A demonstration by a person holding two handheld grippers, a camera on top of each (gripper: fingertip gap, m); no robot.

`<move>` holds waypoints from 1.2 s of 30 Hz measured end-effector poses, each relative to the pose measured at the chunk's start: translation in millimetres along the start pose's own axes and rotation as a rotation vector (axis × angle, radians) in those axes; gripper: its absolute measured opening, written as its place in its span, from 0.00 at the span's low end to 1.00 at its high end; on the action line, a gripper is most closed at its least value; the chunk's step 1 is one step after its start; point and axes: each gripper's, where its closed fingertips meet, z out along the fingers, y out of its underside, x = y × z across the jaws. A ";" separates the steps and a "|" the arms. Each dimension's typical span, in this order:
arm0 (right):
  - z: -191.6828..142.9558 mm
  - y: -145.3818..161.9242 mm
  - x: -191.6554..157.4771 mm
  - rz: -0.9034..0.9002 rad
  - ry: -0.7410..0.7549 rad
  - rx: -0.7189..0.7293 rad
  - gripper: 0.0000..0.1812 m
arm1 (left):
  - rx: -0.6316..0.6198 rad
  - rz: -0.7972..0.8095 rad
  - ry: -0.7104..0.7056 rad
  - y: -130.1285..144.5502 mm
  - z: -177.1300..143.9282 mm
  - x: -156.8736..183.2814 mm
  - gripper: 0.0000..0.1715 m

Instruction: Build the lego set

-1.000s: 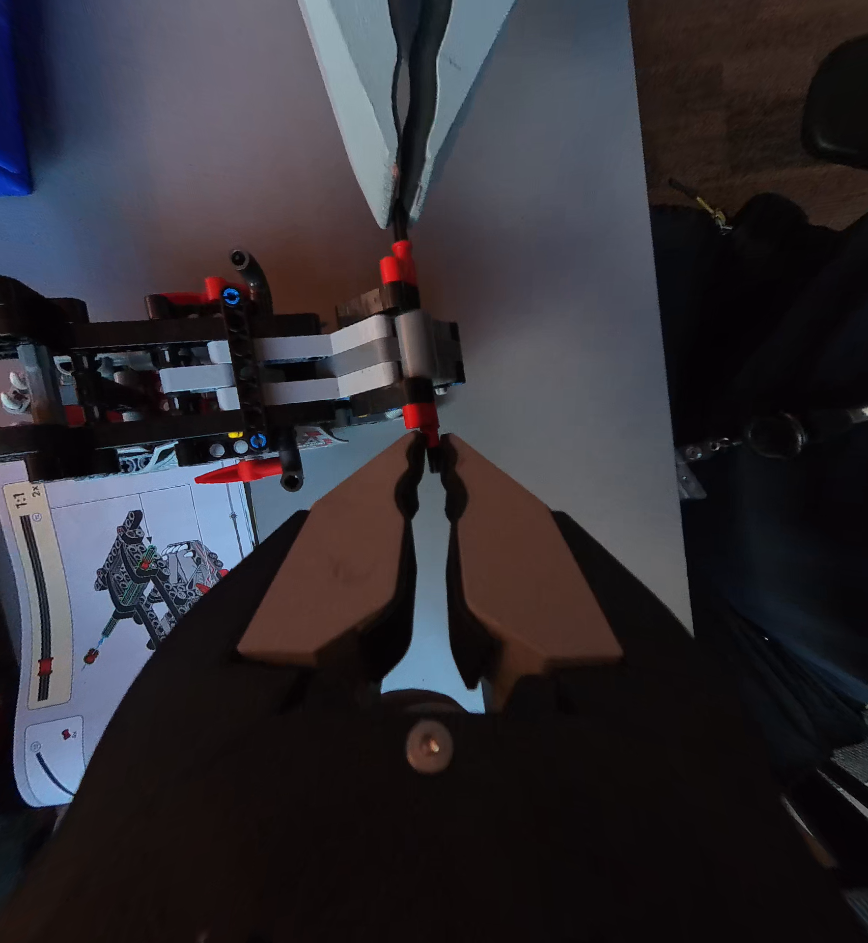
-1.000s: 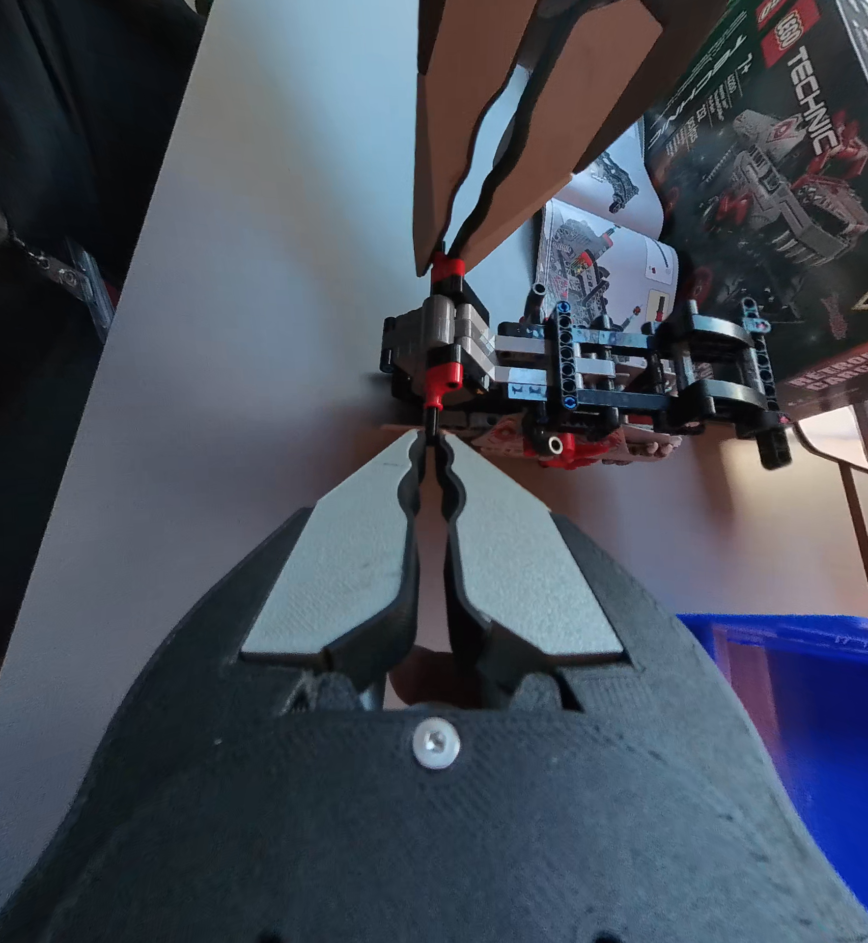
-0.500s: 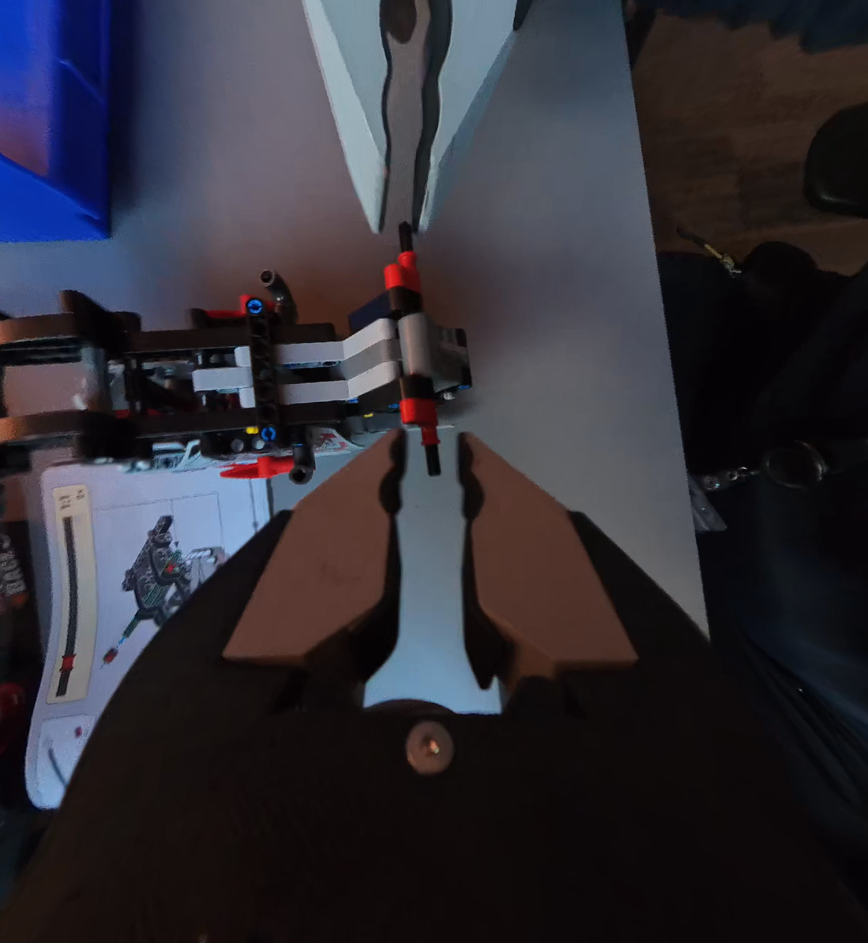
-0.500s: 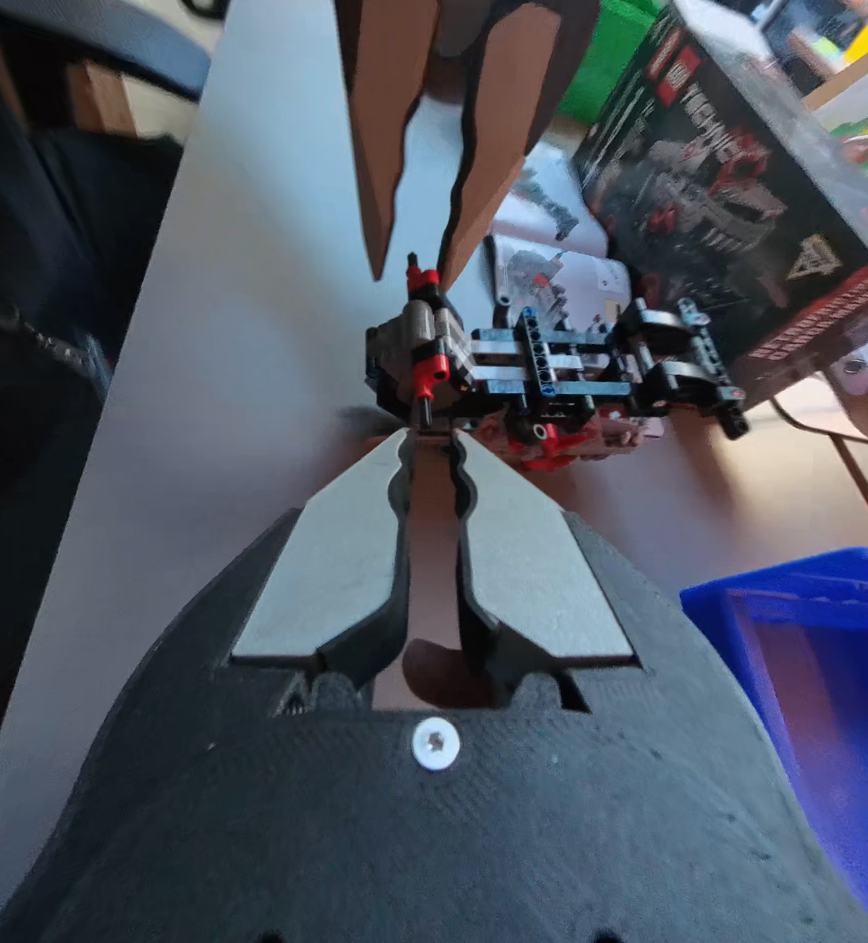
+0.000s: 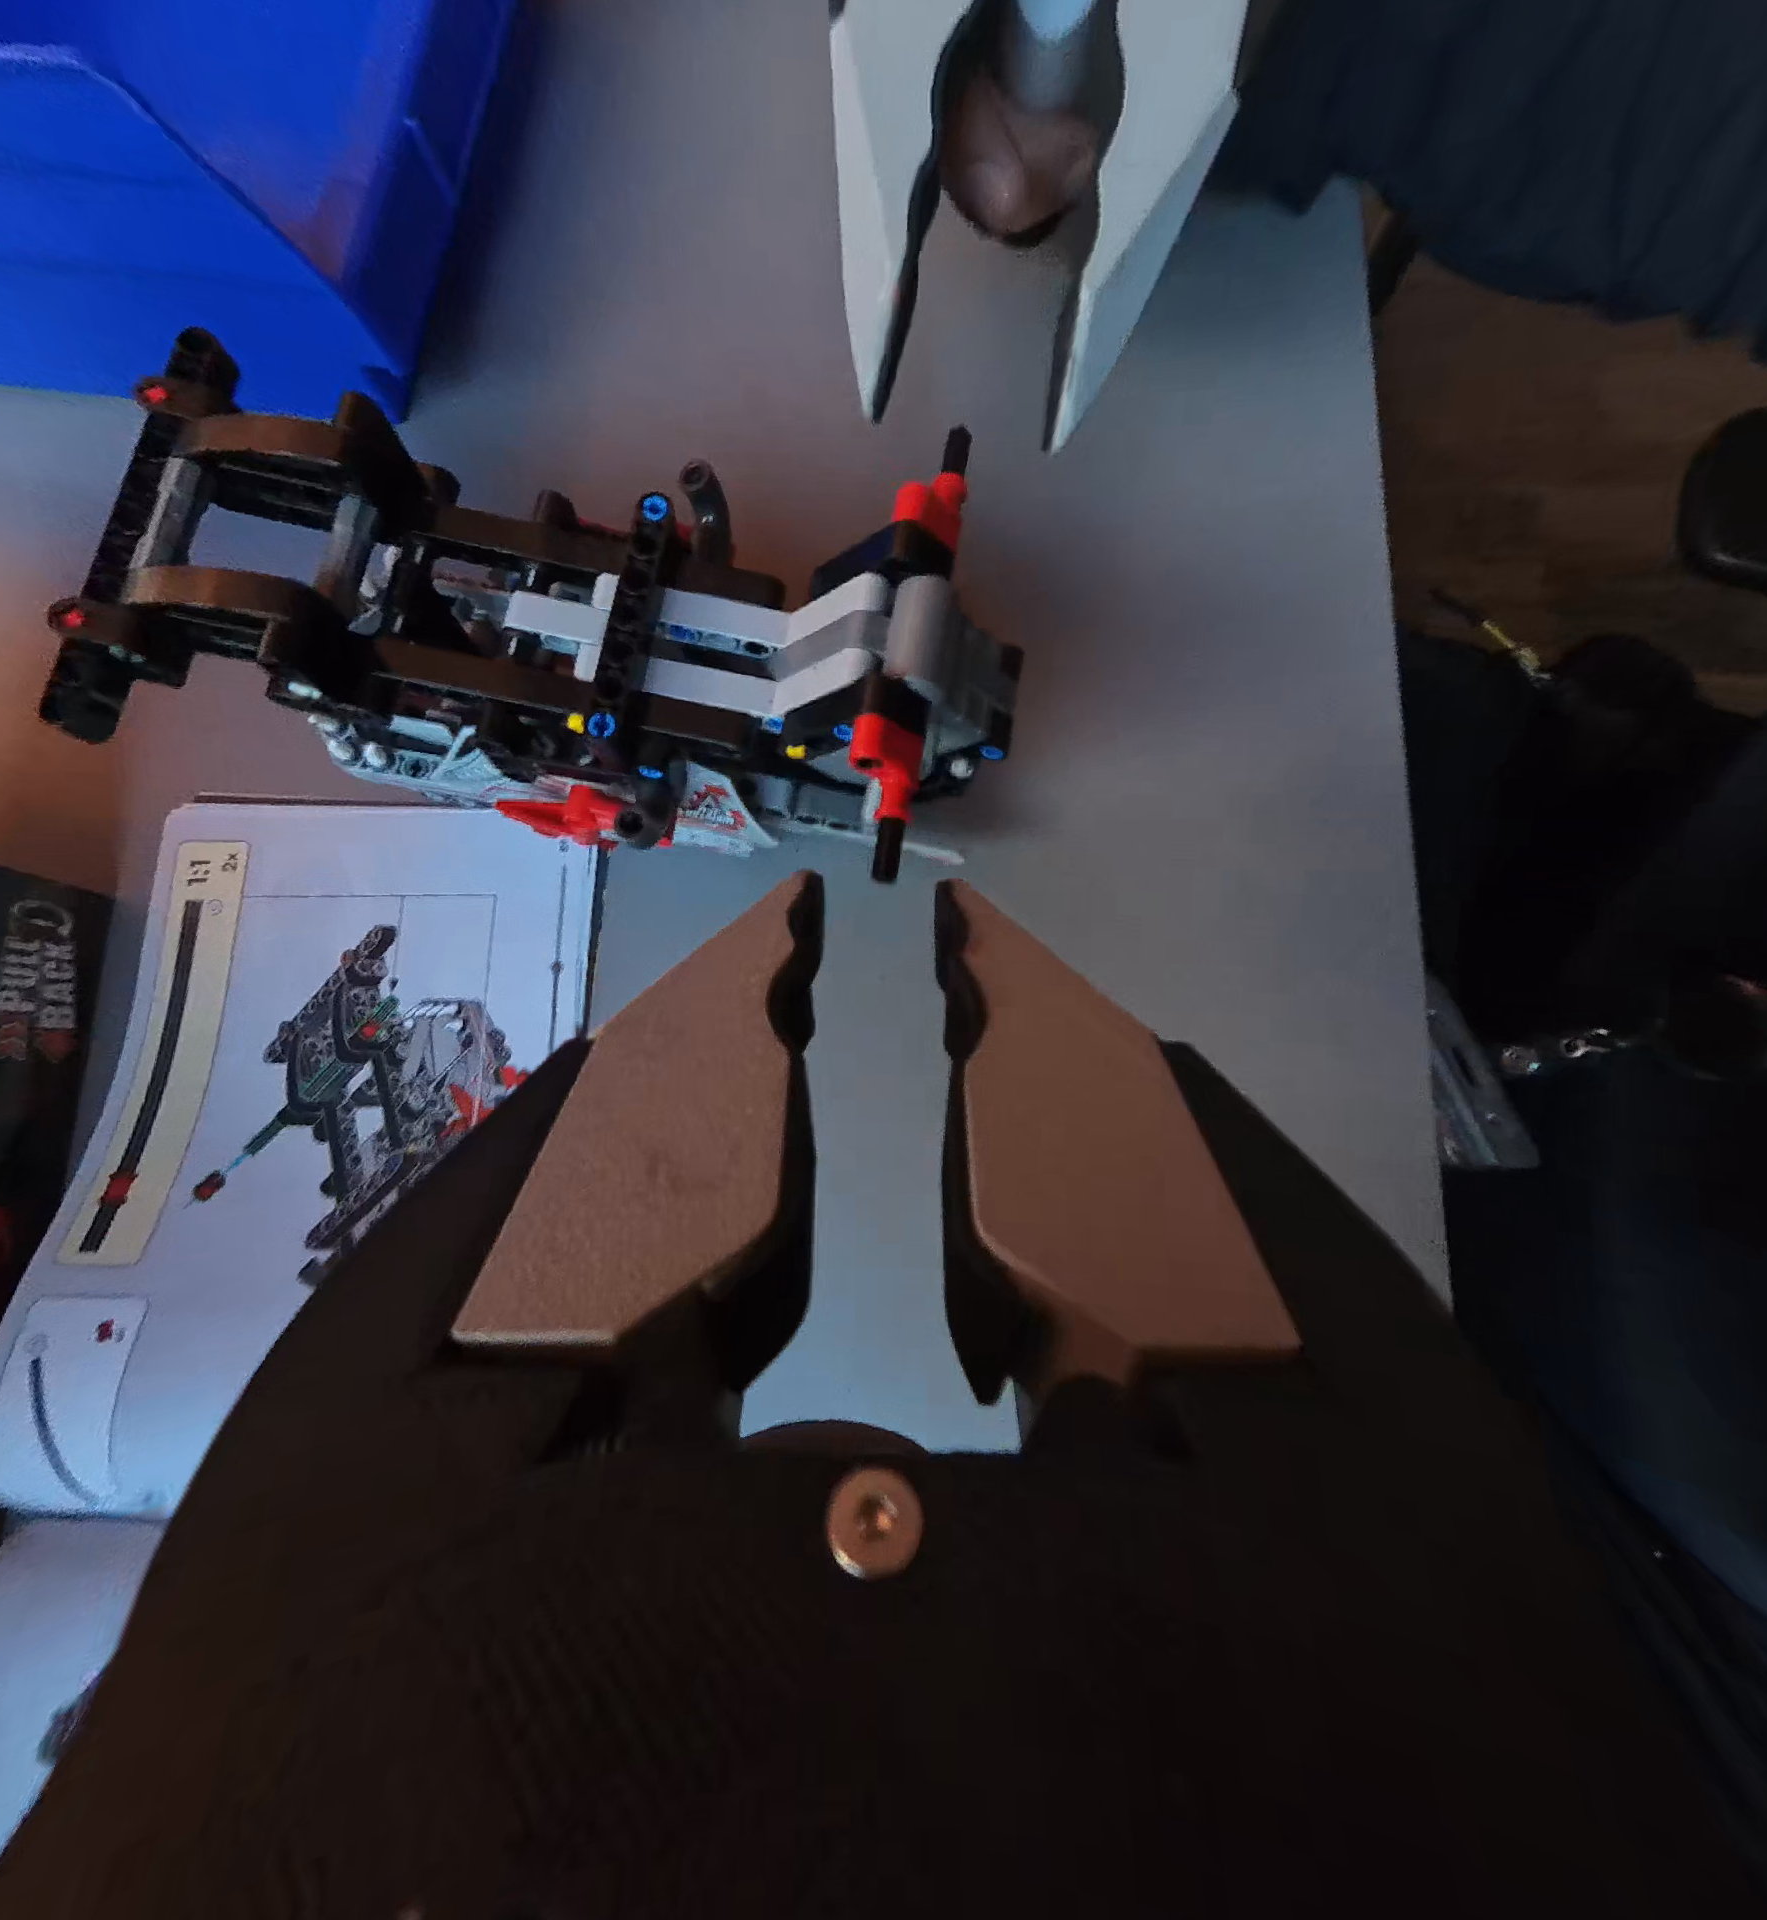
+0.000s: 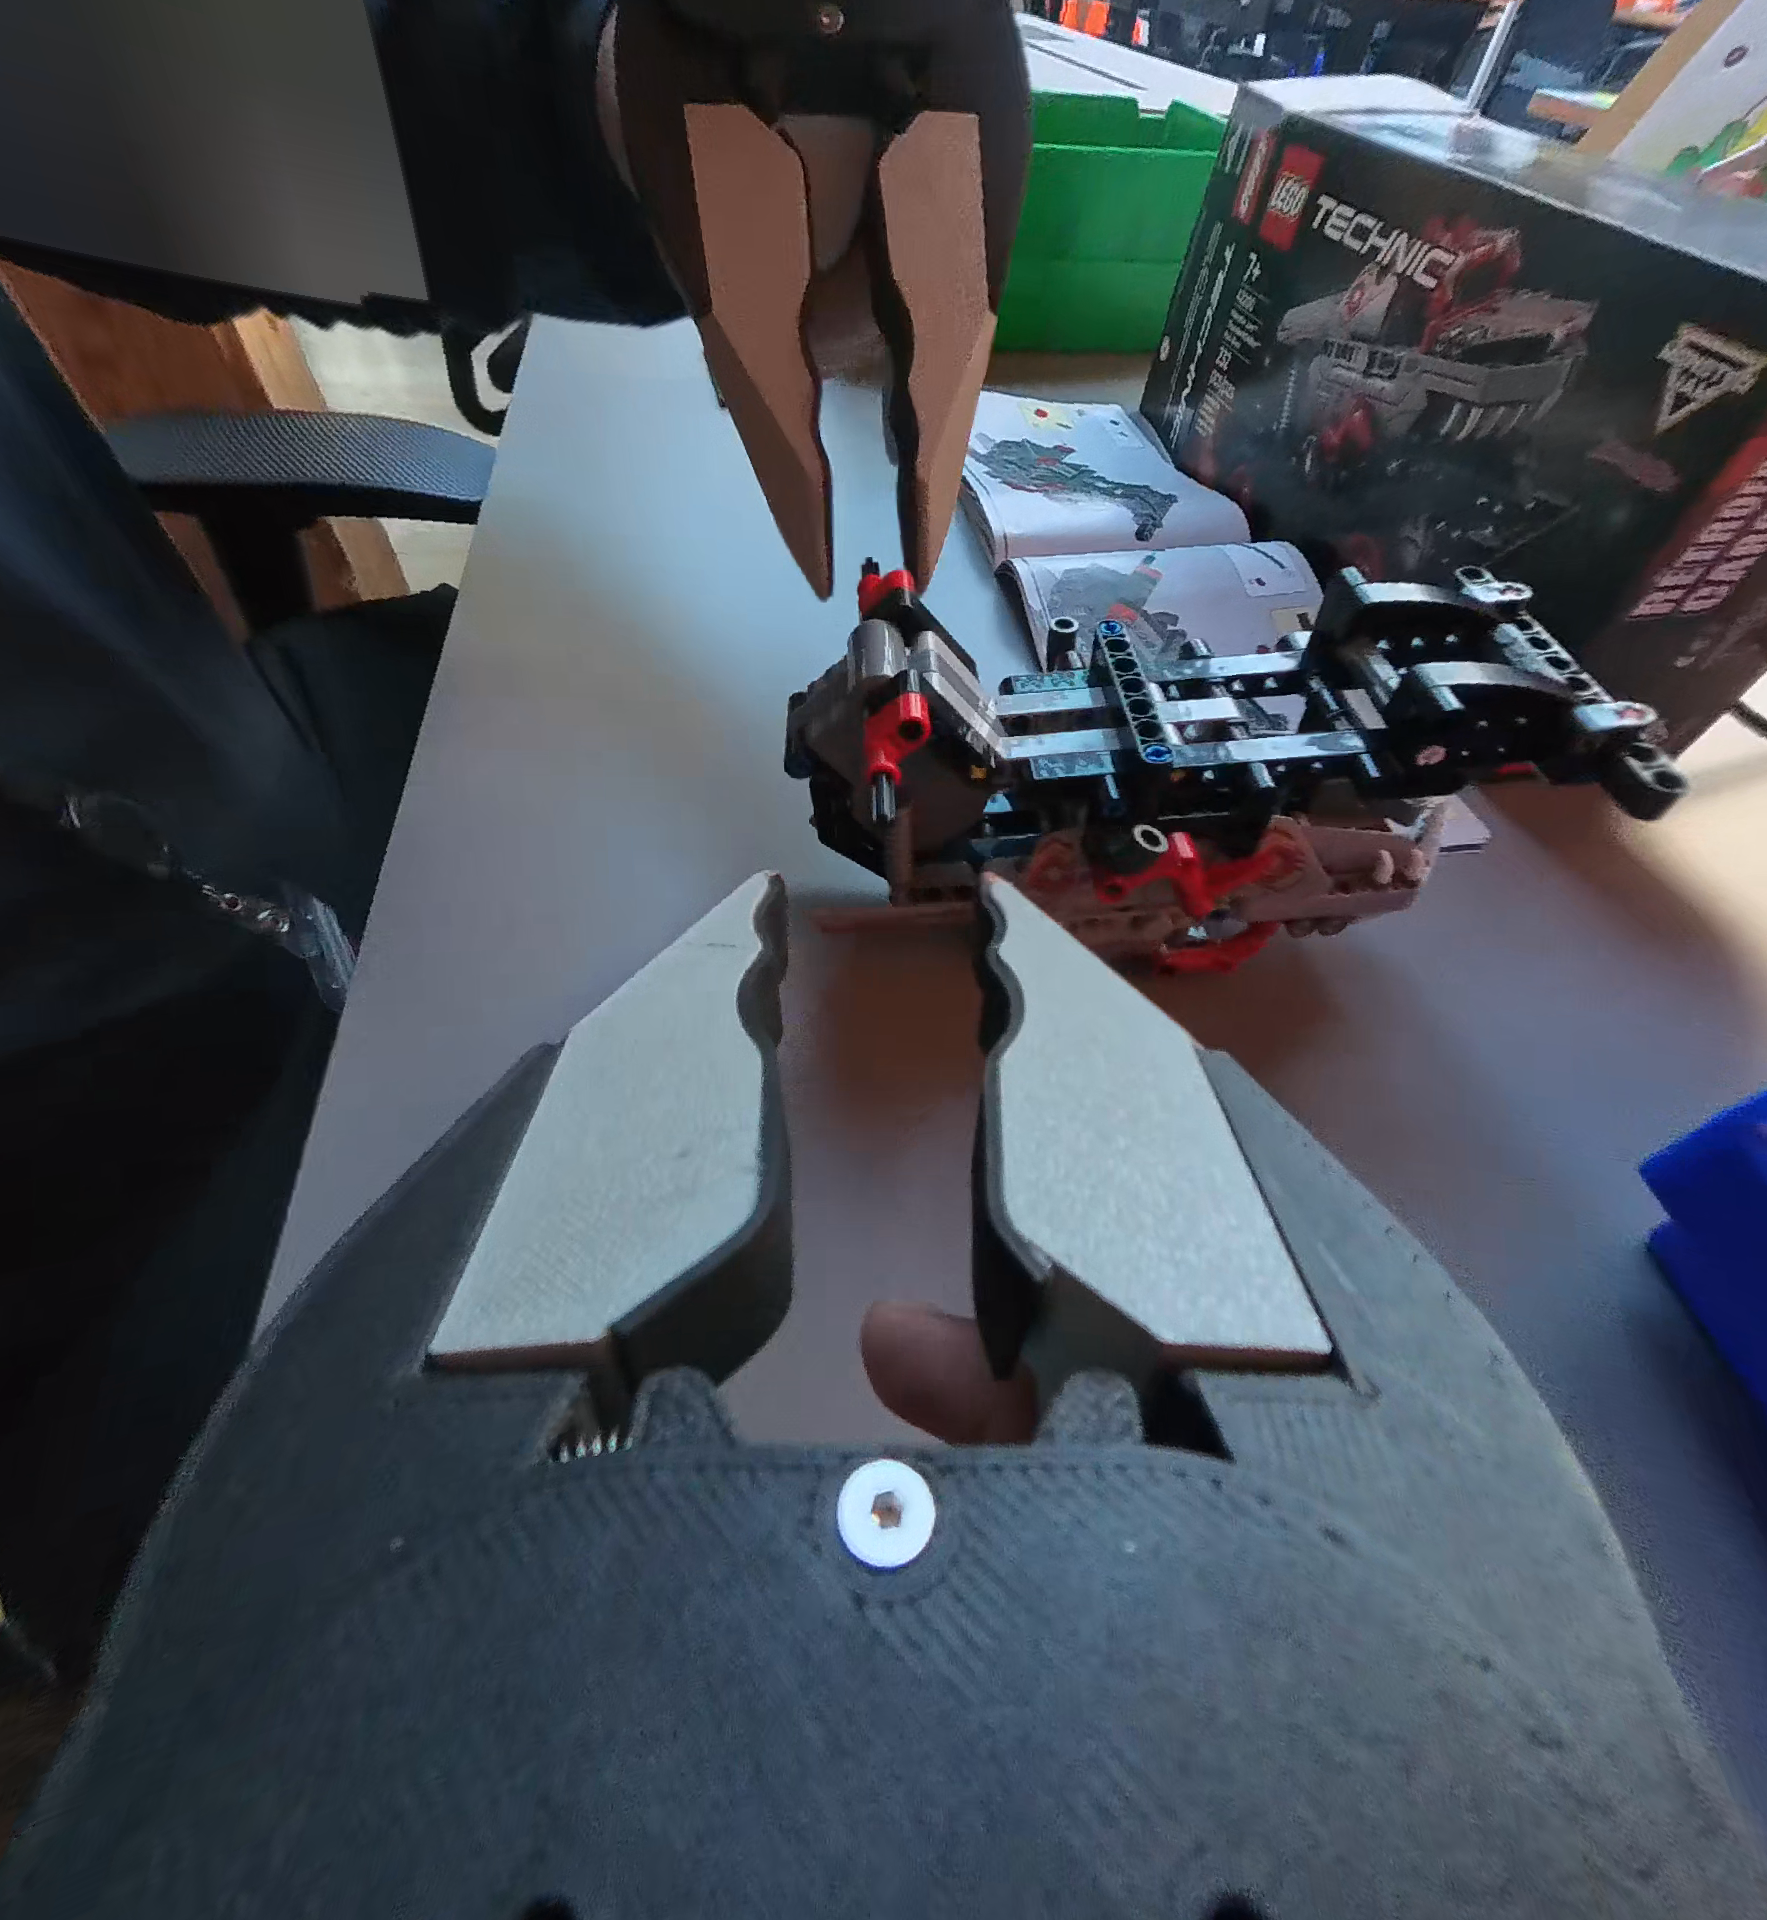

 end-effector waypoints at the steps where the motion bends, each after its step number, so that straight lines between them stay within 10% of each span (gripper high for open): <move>1: 2.6 -0.3 -1.7 0.003 -0.003 0.002 0.17 | 0.011 -0.001 0.018 -2.3 2.1 1.8 0.09; 16: 17.6 -11.5 -26.3 0.035 -0.005 0.092 0.11 | 0.070 -0.003 0.077 5.9 3.7 26.4 0.01; 28: -39.1 -4.8 27.9 0.111 0.526 0.171 0.31 | 0.102 -0.240 -0.137 106.8 -54.0 38.1 0.16; 36: -50.3 -2.5 39.9 0.172 0.611 0.196 0.37 | 0.122 -0.365 -0.261 173.3 -77.9 53.9 0.18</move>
